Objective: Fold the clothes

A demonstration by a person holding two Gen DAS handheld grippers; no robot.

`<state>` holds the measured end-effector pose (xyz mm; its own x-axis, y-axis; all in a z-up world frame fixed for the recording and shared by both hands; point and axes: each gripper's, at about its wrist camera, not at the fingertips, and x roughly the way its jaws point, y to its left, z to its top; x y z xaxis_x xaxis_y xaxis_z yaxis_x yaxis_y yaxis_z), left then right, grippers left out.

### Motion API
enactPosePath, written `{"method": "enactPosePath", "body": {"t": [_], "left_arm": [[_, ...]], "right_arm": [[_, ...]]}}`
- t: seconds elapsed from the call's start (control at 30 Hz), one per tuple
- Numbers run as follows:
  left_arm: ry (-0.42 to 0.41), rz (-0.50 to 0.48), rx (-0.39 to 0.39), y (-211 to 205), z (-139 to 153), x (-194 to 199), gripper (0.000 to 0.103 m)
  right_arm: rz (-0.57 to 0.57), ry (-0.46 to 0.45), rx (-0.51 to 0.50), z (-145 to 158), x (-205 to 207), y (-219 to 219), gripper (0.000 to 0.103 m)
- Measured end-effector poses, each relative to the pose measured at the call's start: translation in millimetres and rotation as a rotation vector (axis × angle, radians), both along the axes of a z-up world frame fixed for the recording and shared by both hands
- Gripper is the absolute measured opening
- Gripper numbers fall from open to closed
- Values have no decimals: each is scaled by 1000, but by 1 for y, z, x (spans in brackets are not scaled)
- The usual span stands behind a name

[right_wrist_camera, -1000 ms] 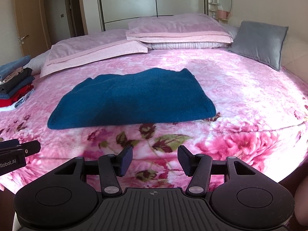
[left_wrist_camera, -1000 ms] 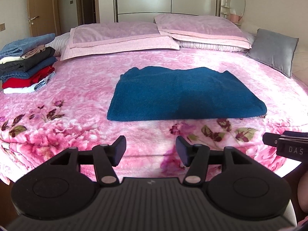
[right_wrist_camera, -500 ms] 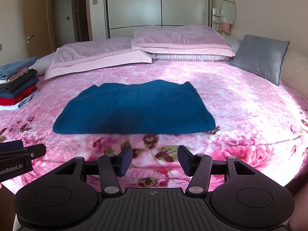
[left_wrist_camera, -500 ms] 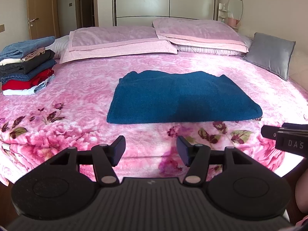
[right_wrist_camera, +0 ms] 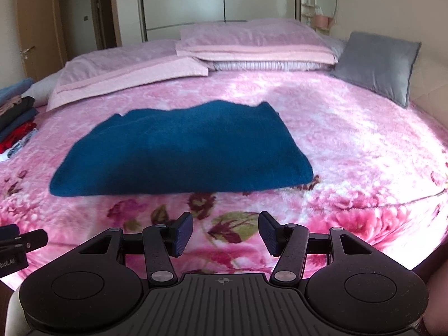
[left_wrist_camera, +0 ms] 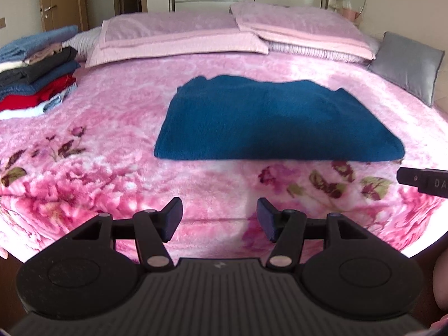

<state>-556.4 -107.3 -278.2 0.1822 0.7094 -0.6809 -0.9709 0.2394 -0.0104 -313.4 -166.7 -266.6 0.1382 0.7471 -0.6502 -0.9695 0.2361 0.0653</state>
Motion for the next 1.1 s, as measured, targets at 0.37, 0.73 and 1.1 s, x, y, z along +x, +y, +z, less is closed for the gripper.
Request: {"method": "enactPosePath", "body": {"t": [0.37,0.73,1.1], "left_arm": [[-417,151,-178,82,-32,-45,61],[-760,410,-222,155,-78,-88,63],[-685,316,-135,173,-72,-107,9]], "right_arm": [[-119,526,98,-54,90,19,55],[-385,917,205,-96,180,49,55],[-481,813,246,-90,184,55,8]]}}
